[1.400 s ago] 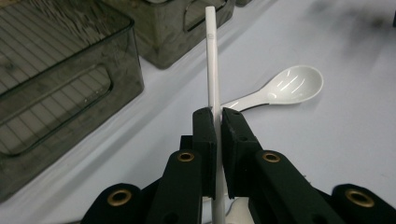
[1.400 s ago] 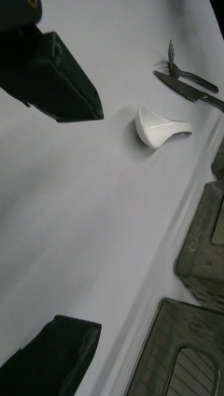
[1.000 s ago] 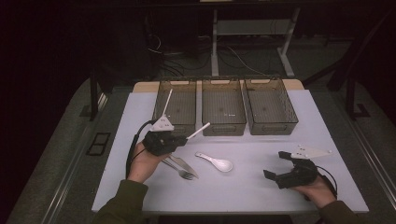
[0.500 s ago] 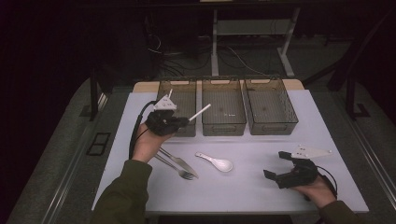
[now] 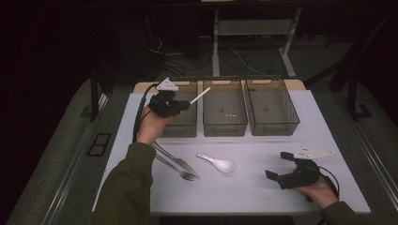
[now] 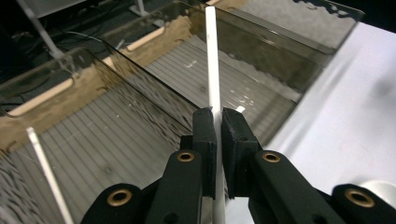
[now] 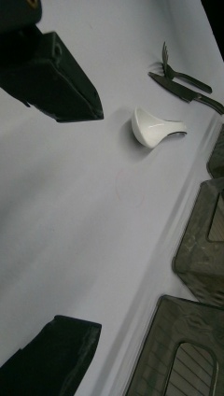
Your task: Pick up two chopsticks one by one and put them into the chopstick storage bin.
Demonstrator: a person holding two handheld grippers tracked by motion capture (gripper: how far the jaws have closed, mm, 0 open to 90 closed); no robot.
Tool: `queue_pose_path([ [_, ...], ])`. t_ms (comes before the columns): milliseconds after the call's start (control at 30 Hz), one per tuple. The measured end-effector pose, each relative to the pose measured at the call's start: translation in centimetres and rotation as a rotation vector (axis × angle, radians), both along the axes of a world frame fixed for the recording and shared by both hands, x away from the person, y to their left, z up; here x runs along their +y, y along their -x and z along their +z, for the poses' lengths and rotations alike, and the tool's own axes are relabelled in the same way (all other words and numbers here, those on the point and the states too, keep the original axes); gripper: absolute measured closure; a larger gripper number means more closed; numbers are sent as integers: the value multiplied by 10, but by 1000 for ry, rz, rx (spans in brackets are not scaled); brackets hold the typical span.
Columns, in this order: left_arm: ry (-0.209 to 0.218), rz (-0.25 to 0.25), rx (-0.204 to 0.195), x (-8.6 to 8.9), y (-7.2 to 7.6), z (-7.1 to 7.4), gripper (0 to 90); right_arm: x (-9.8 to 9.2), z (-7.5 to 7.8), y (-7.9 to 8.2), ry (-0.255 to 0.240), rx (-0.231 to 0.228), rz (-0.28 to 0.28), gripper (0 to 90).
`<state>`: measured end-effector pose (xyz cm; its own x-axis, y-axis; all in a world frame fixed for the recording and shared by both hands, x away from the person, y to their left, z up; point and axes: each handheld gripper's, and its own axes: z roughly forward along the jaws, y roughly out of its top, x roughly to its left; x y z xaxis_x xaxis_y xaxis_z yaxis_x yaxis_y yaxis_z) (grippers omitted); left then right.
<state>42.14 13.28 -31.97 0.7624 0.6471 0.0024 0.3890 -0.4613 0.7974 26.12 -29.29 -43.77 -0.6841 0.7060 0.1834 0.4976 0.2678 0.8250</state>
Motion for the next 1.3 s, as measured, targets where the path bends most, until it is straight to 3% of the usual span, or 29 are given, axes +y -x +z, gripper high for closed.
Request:
queue_pose_path([
  [33, -9, -3, -2, 0, -4, 2, 837, 0, 0, 0, 0, 1, 0, 8],
  [67, 17, 12, -4, -2, -7, 2, 836, 0, 0, 0, 0, 1, 1, 8],
  [233, 30, 28, -11, -2, -20, 4, 837, 0, 1, 1, -1, 1, 6, 8],
  [333, 12, 33, -12, -2, -28, 1, 836, 0, 1, 1, -3, 1, 6, 8],
  [433, 33, 47, -5, -3, -35, -3, 837, 0, 1, 1, -4, 3, 7, 8],
  [767, 34, 92, -4, -3, -59, -7, 836, 0, 1, 1, -6, 5, 13, 8],
  [933, 33, 137, 0, 0, -68, -16, 836, 0, 1, 1, -8, 3, 17, 8],
  [1200, 83, 222, 19, 7, -79, -32, 837, -1, 1, 1, -11, -3, 20, 8],
  [1300, 63, 226, 20, 5, -82, -36, 836, -1, 2, 2, -15, 0, 19, 8],
])
